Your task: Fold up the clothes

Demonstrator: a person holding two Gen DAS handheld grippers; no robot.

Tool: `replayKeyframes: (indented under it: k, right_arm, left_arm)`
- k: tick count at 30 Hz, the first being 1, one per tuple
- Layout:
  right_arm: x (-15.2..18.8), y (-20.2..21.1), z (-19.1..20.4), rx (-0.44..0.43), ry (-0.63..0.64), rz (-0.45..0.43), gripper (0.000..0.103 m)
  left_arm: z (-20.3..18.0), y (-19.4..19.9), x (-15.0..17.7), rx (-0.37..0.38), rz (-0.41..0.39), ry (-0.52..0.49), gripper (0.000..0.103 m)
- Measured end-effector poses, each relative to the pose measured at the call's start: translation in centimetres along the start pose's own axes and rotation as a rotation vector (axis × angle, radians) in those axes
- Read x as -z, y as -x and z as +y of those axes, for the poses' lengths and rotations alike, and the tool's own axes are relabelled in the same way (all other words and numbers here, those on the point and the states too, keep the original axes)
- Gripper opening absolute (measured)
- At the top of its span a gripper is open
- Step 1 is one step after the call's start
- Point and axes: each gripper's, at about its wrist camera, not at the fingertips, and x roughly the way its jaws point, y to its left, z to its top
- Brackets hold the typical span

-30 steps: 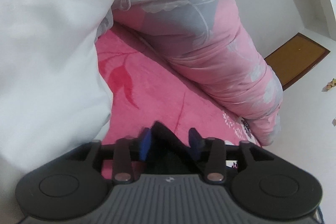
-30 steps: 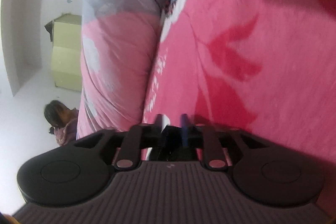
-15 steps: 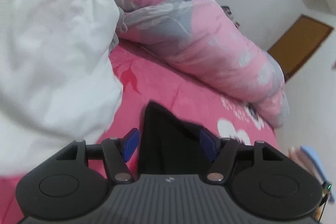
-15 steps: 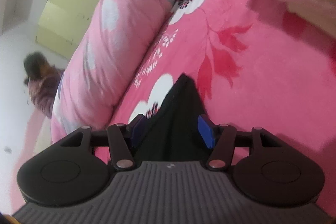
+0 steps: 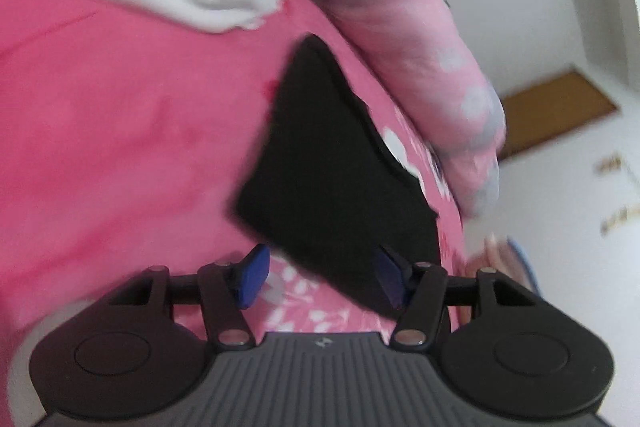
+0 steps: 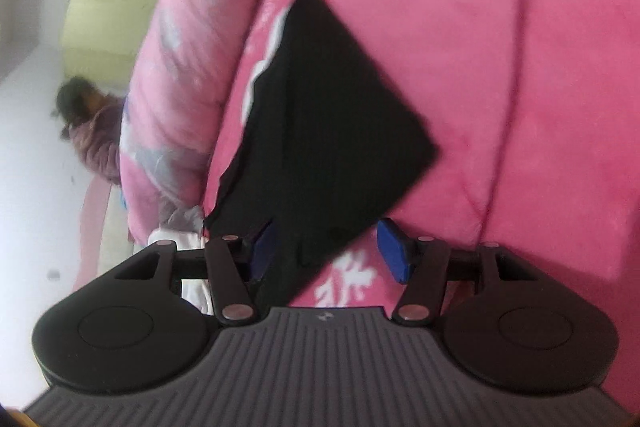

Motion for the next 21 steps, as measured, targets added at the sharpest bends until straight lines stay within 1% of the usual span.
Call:
replayKeyframes:
  k: [2, 3, 4, 8, 9, 11, 12, 13, 14, 15, 16, 18, 21]
  right_arm:
    - [-0.6, 0.3, -0.6, -0.001, -0.030, -0.028, 0.043]
    - [-0.8, 0.6, -0.8, 0.004, -0.037, -0.046, 0.042]
    - [-0.9, 0.9, -0.9, 0.013, -0.039, -0.068, 0.042]
    - [-1.4, 1.3, -1.7, 0.019, -0.067, -0.120, 0.039]
    - [-1.5, 1.3, -1.9, 0.017, -0.076, -0.128, 0.036]
    - [-1.7, 1.2, -2.2, 0.015, -0.088, -0.144, 0.035]
    - [-1.8, 1.1, -2.3, 0.014, -0.087, -0.150, 0.034]
    - [-2.0, 1.0, -2.2, 0.016, -0.084, -0.155, 0.033]
    - [-2.1, 0.8, -2.2, 0.018, -0.080, -0.158, 0.032]
    - [-2.2, 0.6, -2.1, 0.023, -0.076, -0.163, 0.029]
    - [-2.3, 0.4, -2.1, 0.028, -0.072, -0.169, 0.026]
    - [-2.3, 0.3, -1.9, 0.032, -0.063, -0.183, 0.013]
    - [-1.7, 1.3, -1.4, 0.014, -0.048, -0.215, 0.006]
  left_arm:
    - [1.3, -0.4, -0.1, 0.003, -0.023, 0.061, 0.053]
    - [1.6, -0.6, -0.2, 0.012, -0.031, 0.076, 0.050]
    - [1.8, -0.8, -0.4, 0.021, -0.038, 0.089, 0.049]
    - [1.9, -1.8, -0.8, 0.042, -0.047, 0.085, 0.048]
    - [1.9, -2.1, -0.8, 0.046, -0.050, 0.087, 0.045]
    - [2.0, -2.7, -0.9, 0.055, -0.056, 0.092, 0.041]
    - [2.0, -2.9, -0.8, 0.061, -0.060, 0.095, 0.036]
    - [2.1, -3.2, -0.8, 0.062, -0.065, 0.096, 0.028]
    - [2.1, -3.4, -0.8, 0.058, -0.069, 0.097, 0.024]
    - [2.2, -3.6, -0.8, 0.052, -0.075, 0.098, 0.014]
    - [2.3, -3.9, -0.8, 0.047, -0.083, 0.098, 0.008]
    - [2.4, -4.2, -0.9, 0.041, -0.100, 0.094, 0.006]
    - [1.9, -3.5, -1.1, 0.043, -0.137, 0.069, 0.004]
